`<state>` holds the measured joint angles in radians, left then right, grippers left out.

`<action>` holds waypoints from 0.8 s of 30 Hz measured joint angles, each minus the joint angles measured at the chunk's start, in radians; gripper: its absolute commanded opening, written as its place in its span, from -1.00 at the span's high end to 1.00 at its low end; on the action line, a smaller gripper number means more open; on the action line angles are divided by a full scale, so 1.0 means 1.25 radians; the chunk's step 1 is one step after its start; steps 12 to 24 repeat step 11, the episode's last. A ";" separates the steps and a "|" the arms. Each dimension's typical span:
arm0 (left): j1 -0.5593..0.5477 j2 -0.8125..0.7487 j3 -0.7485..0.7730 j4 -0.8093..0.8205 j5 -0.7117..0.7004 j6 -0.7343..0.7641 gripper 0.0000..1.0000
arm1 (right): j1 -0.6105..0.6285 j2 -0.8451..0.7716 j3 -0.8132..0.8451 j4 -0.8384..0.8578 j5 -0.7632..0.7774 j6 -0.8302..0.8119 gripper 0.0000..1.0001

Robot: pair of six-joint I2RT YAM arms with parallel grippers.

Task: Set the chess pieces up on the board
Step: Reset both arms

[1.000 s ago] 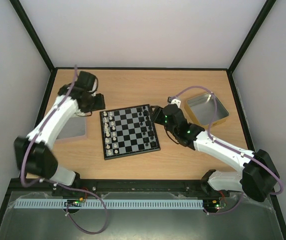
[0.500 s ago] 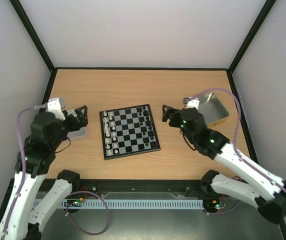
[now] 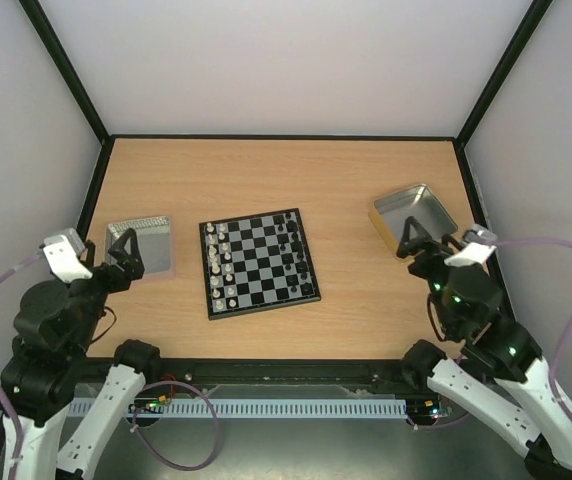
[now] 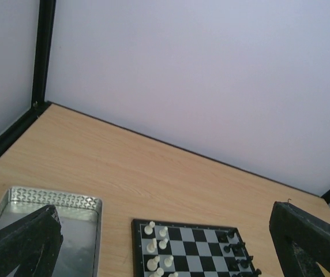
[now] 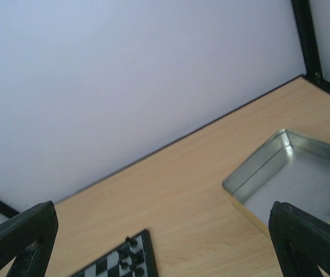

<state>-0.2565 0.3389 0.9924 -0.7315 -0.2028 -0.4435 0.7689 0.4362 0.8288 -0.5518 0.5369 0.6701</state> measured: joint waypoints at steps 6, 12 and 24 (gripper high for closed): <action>0.000 -0.049 0.032 -0.019 -0.022 0.012 -0.98 | -0.002 -0.105 0.000 -0.031 0.042 -0.001 -0.97; 0.000 -0.052 0.042 -0.028 -0.027 0.016 -0.99 | -0.002 -0.109 0.000 -0.040 0.048 -0.005 -0.97; 0.000 -0.052 0.042 -0.028 -0.027 0.016 -0.99 | -0.002 -0.109 0.000 -0.040 0.048 -0.005 -0.97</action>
